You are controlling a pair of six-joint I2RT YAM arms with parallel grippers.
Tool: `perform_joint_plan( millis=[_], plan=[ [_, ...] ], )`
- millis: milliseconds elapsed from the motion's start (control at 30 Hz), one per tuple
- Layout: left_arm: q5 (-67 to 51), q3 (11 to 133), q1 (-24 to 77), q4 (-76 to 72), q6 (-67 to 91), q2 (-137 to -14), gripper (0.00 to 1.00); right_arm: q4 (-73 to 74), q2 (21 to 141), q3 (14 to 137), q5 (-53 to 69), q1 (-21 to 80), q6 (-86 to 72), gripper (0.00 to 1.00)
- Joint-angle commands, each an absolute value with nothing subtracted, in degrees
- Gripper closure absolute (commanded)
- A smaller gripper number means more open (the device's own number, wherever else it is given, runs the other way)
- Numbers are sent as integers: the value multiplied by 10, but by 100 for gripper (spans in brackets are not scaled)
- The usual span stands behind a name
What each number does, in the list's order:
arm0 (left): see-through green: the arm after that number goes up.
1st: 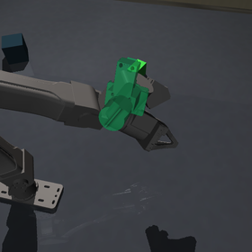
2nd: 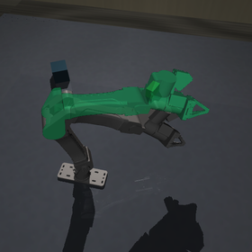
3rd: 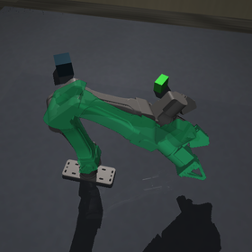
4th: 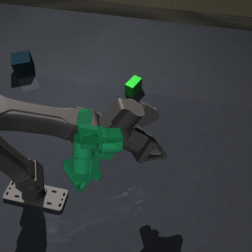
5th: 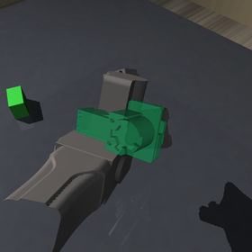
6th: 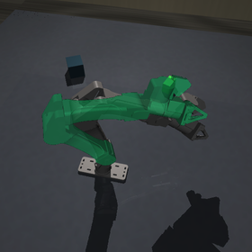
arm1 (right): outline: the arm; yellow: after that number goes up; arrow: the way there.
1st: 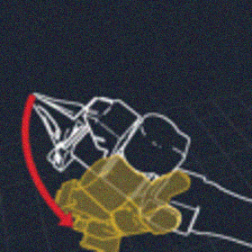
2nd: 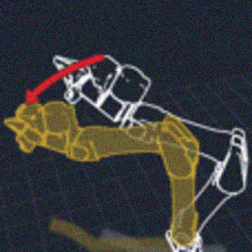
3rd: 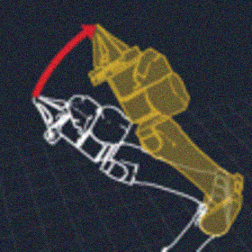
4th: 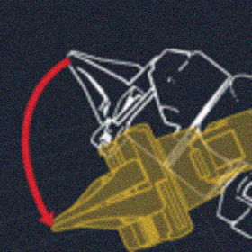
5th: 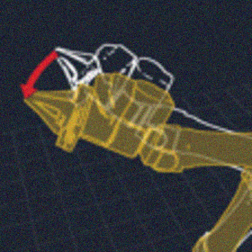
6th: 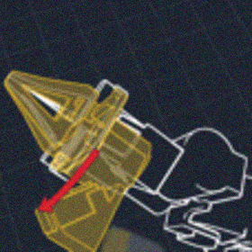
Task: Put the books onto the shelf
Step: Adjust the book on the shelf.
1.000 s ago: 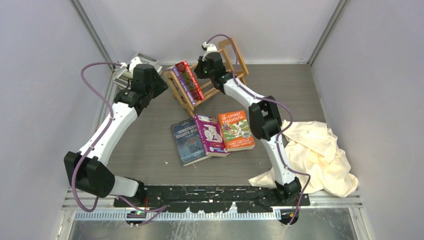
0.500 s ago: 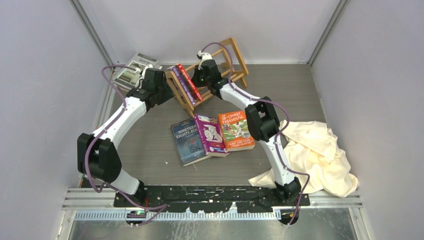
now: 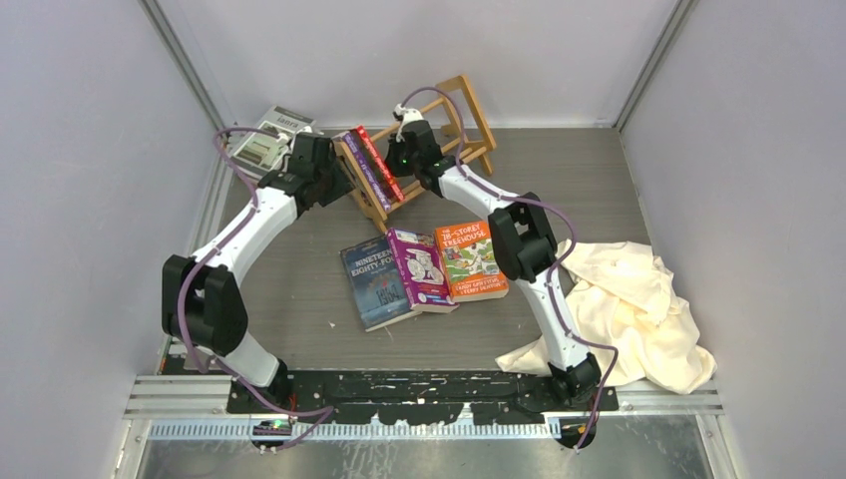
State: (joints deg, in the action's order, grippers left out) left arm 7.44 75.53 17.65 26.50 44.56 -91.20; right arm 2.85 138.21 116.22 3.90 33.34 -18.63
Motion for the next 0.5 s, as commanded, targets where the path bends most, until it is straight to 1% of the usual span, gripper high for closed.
perform_joint_plan(
  millis=[0,467],
  plan=[
    [61,785,175,234,439,-914,60,34,1388,1203,62,347,-188,94],
    [38,801,175,233,425,-925,60,38,1367,1180,171,352,-201,94]
  ],
)
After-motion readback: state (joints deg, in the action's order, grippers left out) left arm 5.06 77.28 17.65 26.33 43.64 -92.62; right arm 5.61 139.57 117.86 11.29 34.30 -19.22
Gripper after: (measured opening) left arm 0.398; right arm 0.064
